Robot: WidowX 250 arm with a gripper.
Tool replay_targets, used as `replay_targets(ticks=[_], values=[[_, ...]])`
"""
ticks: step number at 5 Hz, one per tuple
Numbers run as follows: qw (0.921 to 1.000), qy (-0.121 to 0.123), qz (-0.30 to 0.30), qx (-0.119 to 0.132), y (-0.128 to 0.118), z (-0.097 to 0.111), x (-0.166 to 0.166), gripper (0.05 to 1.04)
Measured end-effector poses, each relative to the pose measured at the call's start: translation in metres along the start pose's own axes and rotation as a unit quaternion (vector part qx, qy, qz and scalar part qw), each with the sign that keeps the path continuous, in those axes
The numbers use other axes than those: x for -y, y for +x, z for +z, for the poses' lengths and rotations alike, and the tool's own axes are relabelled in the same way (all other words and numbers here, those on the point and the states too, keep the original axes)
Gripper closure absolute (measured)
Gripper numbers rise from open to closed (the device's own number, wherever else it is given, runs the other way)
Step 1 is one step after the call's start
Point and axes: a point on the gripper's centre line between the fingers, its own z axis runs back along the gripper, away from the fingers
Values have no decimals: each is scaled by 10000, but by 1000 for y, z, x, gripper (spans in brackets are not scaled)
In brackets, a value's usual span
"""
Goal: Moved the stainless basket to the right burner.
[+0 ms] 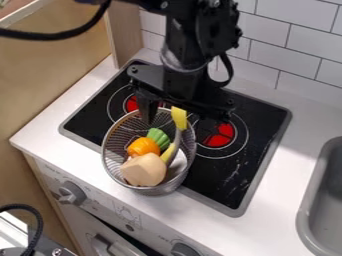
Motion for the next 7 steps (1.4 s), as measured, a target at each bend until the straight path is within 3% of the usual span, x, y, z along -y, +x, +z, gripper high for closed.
replay_targets(ticks=[5,7], values=[[9993,84,209,301,-21,-12,25,85],[9984,51,163,544,-23,-26,31,85]])
